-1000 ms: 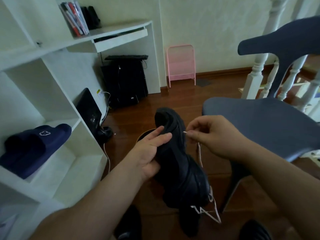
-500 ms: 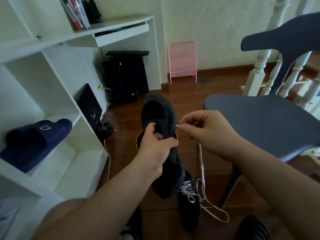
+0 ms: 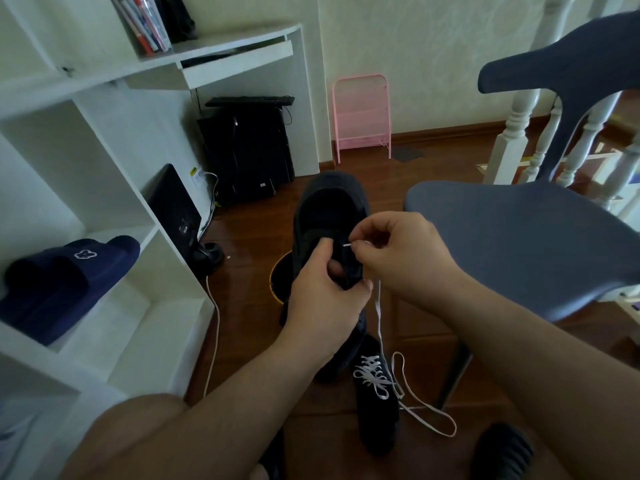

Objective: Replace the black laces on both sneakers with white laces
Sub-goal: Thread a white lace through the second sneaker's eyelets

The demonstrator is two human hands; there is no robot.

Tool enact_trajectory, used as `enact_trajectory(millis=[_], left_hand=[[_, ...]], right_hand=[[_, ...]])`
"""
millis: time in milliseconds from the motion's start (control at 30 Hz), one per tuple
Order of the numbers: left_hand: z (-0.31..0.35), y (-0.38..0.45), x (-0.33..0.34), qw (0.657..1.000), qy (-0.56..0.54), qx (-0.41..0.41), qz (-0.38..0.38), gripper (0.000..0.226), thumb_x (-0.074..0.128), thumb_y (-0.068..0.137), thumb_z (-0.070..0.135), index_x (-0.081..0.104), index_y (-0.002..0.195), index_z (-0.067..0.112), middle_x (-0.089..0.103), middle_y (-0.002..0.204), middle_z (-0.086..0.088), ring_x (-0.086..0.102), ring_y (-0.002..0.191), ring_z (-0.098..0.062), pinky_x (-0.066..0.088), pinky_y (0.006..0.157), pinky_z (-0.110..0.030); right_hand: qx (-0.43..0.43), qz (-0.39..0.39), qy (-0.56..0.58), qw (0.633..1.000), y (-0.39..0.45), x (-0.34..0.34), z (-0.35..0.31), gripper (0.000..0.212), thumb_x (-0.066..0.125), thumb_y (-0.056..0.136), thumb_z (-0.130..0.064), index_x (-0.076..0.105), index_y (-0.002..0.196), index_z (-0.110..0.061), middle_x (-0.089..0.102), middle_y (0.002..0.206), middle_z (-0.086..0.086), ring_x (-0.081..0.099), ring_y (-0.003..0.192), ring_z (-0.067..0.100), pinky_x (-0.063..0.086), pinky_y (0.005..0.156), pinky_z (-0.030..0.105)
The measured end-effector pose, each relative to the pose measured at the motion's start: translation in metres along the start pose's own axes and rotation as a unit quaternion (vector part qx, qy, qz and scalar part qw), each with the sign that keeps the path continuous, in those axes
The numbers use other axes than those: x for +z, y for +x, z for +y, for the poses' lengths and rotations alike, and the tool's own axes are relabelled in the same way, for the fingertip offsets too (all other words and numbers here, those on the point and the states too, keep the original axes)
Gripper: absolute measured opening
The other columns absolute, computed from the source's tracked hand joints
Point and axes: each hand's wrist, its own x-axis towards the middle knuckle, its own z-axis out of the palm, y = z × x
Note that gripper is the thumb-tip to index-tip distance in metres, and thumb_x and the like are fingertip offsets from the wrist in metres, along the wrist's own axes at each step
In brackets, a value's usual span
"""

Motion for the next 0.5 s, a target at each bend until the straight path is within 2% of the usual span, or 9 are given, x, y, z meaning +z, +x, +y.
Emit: enact_trajectory(millis=[100,200,267,333,367,400,433,467,500], left_hand=[[0.0019,-0.0033,-0.0004,1.000,-0.009,0.002,-0.013,0.027,0.077,0.094,0.017,0.058,0.109,0.029,0.054,0.072,-0.007,0.048,0.057,-0.027,0.052,0.061,-0.057],[0.0067,-0.0083,-0.0009,0.999,-0.029,0.005,-0.015,0.022,0.075,0.096,0.016,0.058,0.108,0.023,0.052,0.068,-0.005,0.045,0.055,-0.023,0.046,0.054,-0.041],[0.0072,-0.0087,-0.0003,0.998,-0.059,-0.008,-0.024,0.014,0.068,0.101,0.014,0.060,0.109,0.021,0.050,0.069,-0.004,0.044,0.057,-0.022,0.041,0.055,-0.036],[0.0066,-0.0066,0.0011,0.995,-0.083,-0.038,-0.034,0.023,0.053,0.106,0.013,0.062,0.126,0.023,0.061,0.083,0.001,0.056,0.070,-0.021,0.047,0.066,-0.037],[0.0038,-0.0052,0.0011,0.995,-0.079,-0.049,-0.030,0.034,0.048,0.108,0.017,0.059,0.139,0.027,0.069,0.102,0.004,0.065,0.089,-0.017,0.054,0.082,-0.037],[0.0021,-0.0049,0.0010,0.996,-0.070,-0.056,-0.023,0.039,0.045,0.109,0.026,0.055,0.146,0.035,0.070,0.123,0.003,0.067,0.112,-0.017,0.055,0.100,-0.041],[0.0005,-0.0044,0.0004,0.996,-0.064,-0.055,-0.013,0.038,0.043,0.109,0.035,0.055,0.143,0.046,0.068,0.132,0.000,0.065,0.124,-0.022,0.053,0.108,-0.048],[0.0007,-0.0047,-0.0008,0.998,-0.051,-0.046,-0.004,0.033,0.041,0.109,0.039,0.059,0.131,0.056,0.071,0.126,-0.001,0.067,0.119,-0.022,0.055,0.105,-0.050],[0.0010,-0.0047,-0.0019,0.999,-0.023,-0.022,0.005,0.034,0.040,0.112,0.036,0.064,0.117,0.060,0.072,0.110,0.003,0.070,0.103,-0.016,0.060,0.094,-0.045]], right_hand=[[0.010,0.007,0.012,1.000,-0.0003,0.0019,0.0021,0.015,0.069,0.093,-0.017,0.076,0.088,-0.029,0.071,0.079,-0.013,0.065,0.078,-0.001,0.050,0.062,0.009],[0.018,0.013,0.019,1.000,0.0006,0.0005,0.0041,0.016,0.069,0.093,-0.017,0.076,0.088,-0.031,0.071,0.079,-0.013,0.066,0.078,-0.001,0.051,0.062,0.010],[0.011,0.006,-0.001,1.000,0.0008,-0.0005,0.0048,0.015,0.069,0.093,-0.017,0.077,0.091,-0.030,0.071,0.080,-0.014,0.066,0.078,-0.002,0.052,0.063,0.010],[-0.034,0.011,-0.060,0.998,0.0002,-0.0006,0.0041,0.014,0.070,0.092,-0.015,0.078,0.094,-0.025,0.070,0.084,-0.014,0.064,0.077,0.001,0.050,0.067,0.010],[-0.079,0.022,-0.098,0.992,0.0000,-0.0004,0.0039,0.014,0.070,0.091,-0.013,0.079,0.095,-0.022,0.069,0.086,-0.012,0.063,0.076,0.003,0.052,0.071,0.014],[-0.131,0.032,-0.133,0.982,0.0004,0.0006,0.0045,0.014,0.071,0.089,-0.010,0.079,0.096,-0.019,0.069,0.087,-0.007,0.062,0.077,0.006,0.054,0.073,0.022],[-0.174,0.037,-0.155,0.972,0.0008,0.0015,0.0058,0.014,0.071,0.088,-0.006,0.079,0.095,-0.016,0.069,0.088,-0.003,0.062,0.078,0.010,0.056,0.074,0.029],[-0.199,0.037,-0.169,0.965,0.0015,0.0021,0.0069,0.014,0.070,0.087,-0.004,0.079,0.093,-0.014,0.069,0.088,-0.001,0.063,0.079,0.015,0.057,0.073,0.035],[-0.214,0.037,-0.179,0.960,0.0025,0.0020,0.0076,0.014,0.069,0.087,-0.003,0.078,0.092,-0.013,0.069,0.088,0.001,0.064,0.079,0.018,0.058,0.071,0.038]])
